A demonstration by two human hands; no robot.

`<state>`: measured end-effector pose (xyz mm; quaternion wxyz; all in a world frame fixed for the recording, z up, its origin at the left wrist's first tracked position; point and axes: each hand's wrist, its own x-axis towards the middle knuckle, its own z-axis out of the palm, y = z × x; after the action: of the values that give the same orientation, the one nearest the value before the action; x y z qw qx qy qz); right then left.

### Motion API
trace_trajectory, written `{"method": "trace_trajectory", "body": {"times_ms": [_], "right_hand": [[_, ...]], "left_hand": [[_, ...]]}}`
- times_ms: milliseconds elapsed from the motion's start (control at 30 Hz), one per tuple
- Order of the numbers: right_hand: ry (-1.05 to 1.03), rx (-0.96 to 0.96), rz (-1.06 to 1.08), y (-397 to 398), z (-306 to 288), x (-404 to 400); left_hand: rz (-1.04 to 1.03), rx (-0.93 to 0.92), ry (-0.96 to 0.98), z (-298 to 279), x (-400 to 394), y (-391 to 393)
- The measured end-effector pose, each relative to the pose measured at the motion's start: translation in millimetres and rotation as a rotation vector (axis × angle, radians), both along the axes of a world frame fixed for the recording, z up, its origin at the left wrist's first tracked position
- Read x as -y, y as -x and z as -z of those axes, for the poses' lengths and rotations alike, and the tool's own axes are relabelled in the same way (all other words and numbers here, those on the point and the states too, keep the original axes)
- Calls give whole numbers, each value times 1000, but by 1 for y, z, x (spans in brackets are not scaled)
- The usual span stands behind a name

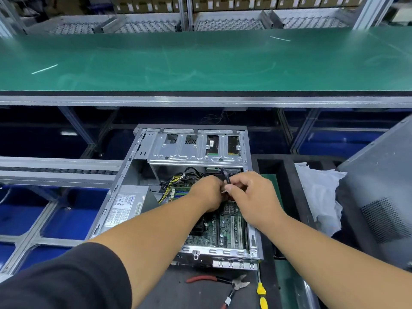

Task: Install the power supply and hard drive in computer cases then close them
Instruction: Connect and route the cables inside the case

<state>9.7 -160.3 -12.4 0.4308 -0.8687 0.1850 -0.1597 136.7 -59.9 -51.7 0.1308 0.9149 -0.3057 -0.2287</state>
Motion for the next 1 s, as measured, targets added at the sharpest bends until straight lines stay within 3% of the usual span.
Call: {"method": "trace_trajectory", "body": {"times_ms": [300,467,1000], "right_hand": [[2,136,50,20,2,-1],[41,88,124,28,10,-3],[57,183,155,28,20,-3]], "left_hand": [[335,304,-149,3,11,2],[366,327,-174,3,12,-1],[353,310,-172,7,8,-1]]}}
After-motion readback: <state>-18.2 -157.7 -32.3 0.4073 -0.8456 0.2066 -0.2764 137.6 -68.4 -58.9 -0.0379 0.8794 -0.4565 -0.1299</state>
